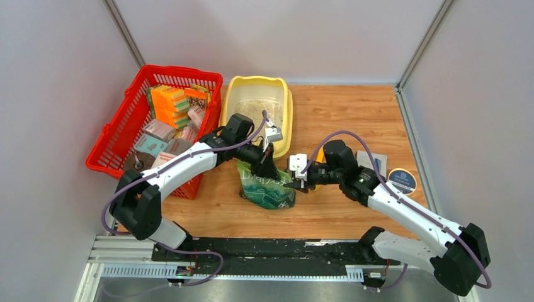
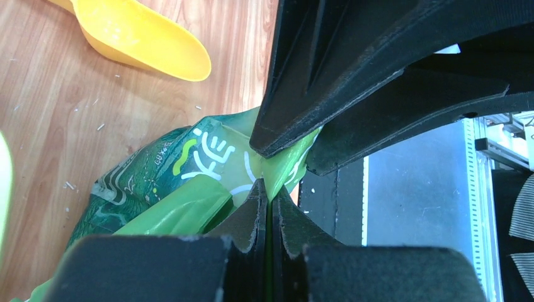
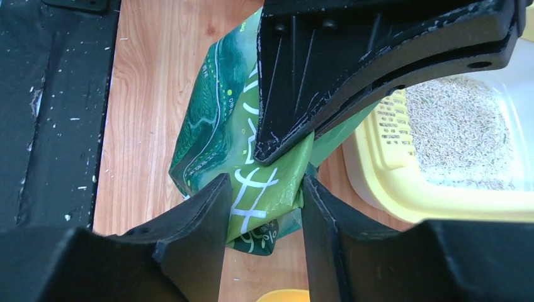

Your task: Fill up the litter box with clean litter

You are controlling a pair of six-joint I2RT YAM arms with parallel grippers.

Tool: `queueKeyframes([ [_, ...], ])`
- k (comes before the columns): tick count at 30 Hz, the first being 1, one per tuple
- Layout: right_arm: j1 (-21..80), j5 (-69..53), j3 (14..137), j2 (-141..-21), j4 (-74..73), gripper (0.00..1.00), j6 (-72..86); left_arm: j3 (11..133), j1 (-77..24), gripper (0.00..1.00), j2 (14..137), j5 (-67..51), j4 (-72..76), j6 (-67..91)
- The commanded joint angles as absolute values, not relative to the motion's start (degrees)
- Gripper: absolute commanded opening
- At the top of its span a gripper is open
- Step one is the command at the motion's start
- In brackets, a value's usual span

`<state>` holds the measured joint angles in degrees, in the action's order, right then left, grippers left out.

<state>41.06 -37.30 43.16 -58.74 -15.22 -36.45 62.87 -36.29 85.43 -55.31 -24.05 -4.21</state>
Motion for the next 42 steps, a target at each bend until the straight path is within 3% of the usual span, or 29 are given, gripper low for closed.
queueKeyframes([
  [1,42.7,-31.1,42.2,-58.7,-10.9,0.45,-34.3,63.3,-34.3,0.04,85.3,-55.5,-23.7,-2.2],
  [7,44.3,-23.2,39.9,-55.7,-5.7,0.55,-34.0,63.1,-33.9,0.03,85.2,-55.8,-23.4,-1.9],
  [23,47.4,-25.1,41.1,-52.0,-3.9,0.56,-41.0,63.1,-33.9,0.03,86.3,-56.6,-22.2,-0.8],
  [42,47.5,-22.1,39.9,-55.4,-8.9,0.36,-38.0,63.6,-33.1,0.02,86.7,-56.5,-22.4,-0.6],
])
